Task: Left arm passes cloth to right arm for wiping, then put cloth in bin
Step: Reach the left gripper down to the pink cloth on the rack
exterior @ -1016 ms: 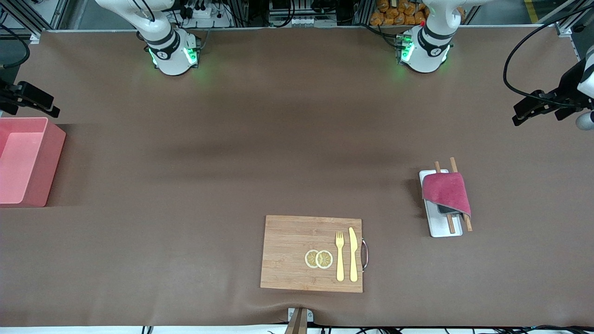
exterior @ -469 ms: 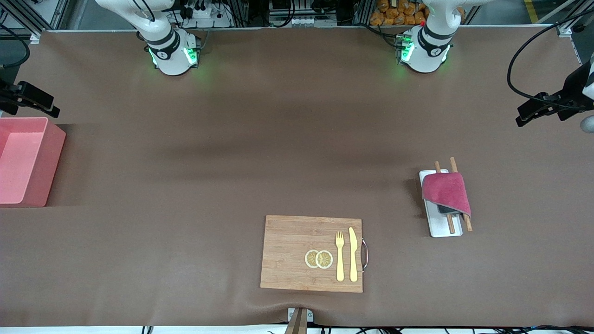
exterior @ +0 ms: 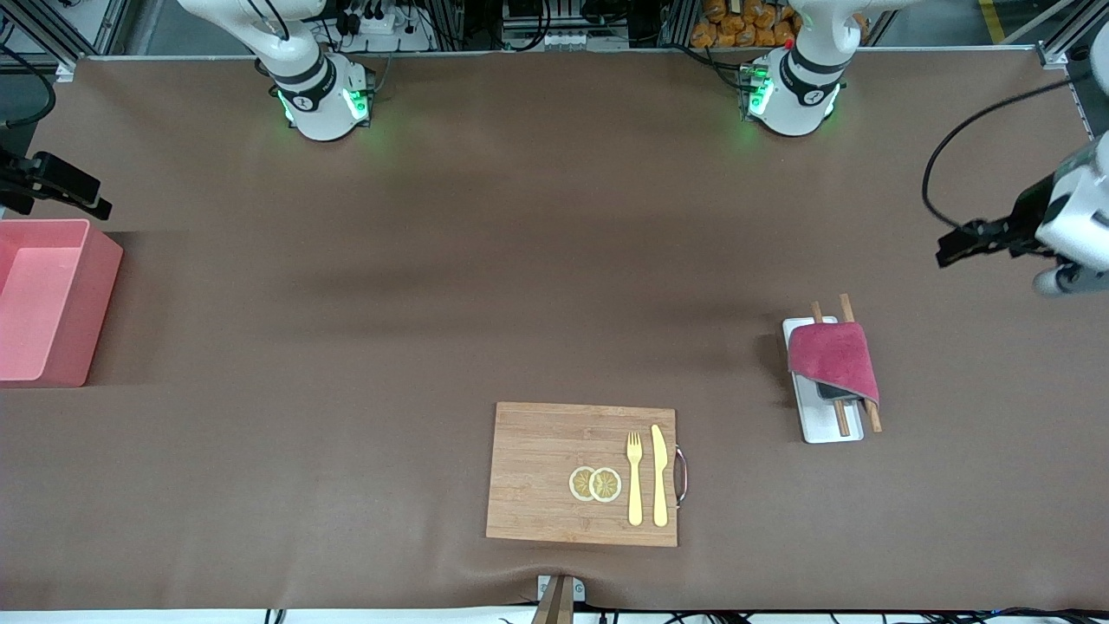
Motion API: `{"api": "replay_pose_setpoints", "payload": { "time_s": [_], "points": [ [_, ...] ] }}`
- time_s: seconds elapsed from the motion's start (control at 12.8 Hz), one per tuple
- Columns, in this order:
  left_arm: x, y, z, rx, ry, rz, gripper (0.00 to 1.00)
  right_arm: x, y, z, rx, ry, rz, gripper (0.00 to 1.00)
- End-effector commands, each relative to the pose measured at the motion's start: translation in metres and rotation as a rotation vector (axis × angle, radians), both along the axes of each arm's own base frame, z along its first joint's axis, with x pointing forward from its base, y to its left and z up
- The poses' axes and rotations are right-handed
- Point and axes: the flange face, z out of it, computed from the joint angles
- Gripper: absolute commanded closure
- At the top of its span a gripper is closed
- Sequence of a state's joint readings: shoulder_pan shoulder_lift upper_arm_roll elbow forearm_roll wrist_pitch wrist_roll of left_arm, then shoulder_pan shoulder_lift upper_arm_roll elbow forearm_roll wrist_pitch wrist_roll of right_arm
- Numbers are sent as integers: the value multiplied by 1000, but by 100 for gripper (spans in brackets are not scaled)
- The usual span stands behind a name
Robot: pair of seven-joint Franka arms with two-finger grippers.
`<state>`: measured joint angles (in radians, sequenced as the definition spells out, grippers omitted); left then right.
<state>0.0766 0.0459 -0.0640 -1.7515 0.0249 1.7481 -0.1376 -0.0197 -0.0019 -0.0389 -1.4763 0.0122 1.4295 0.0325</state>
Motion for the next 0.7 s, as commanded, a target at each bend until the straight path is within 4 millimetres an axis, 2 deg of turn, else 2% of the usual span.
{"api": "replay_pose_setpoints", "payload": {
  "time_s": [0.0,0.39,0.55,0.62],
  "points": [
    [6,10,-55,-10,-37,-1,0,-2,1,4,-9,-1,3,0],
    [32,-12,-140,-25,24,-37,0,-2,2,4,-9,-1,6,0],
    [37,-25,-163,-26,39,-45,15,-2,7,3,-10,2,15,0],
    [39,-29,-174,-27,48,-52,18,-2,9,3,-10,2,18,0]
  ]
}}
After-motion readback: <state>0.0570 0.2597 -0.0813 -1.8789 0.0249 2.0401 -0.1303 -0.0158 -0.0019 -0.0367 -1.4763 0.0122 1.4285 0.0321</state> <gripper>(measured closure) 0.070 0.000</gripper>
